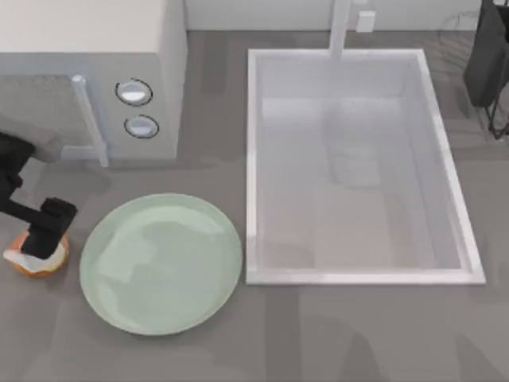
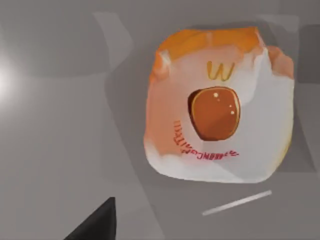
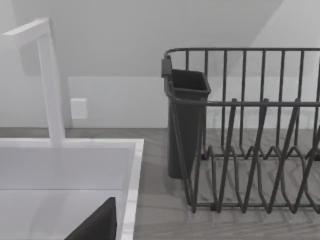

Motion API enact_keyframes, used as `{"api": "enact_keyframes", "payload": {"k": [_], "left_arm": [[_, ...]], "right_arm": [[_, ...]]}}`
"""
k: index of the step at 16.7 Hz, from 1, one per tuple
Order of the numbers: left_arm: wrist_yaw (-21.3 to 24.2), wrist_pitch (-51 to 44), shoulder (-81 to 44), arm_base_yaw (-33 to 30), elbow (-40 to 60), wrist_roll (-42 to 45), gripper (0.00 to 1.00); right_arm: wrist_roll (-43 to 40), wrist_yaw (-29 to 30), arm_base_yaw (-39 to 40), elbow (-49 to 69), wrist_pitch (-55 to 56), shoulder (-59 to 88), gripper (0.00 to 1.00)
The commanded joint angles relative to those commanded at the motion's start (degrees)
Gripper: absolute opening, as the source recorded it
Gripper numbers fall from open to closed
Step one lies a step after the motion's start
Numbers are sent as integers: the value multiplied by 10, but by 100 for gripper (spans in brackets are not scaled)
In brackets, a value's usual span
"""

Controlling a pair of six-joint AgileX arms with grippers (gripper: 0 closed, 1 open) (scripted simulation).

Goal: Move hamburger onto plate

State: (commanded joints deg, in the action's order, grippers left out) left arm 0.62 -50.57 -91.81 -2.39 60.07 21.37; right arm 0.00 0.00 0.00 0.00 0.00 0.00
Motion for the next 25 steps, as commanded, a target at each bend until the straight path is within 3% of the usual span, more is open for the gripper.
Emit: {"api": "enact_keyframes", "payload": {"k": [5, 13, 20, 25], "left_arm": [[-2, -57, -115, -2, 95, 29, 100], [-2, -55, -116, 0, 93, 31, 100], [-2, 42, -127, -2, 2, 31, 100], [-2, 110, -196, -2, 4, 32, 100]], "right_arm": [[0, 0, 0, 0, 0, 0, 100], [0, 0, 0, 0, 0, 0, 100], [0, 0, 0, 0, 0, 0, 100], [0, 0, 0, 0, 0, 0, 100]]}}
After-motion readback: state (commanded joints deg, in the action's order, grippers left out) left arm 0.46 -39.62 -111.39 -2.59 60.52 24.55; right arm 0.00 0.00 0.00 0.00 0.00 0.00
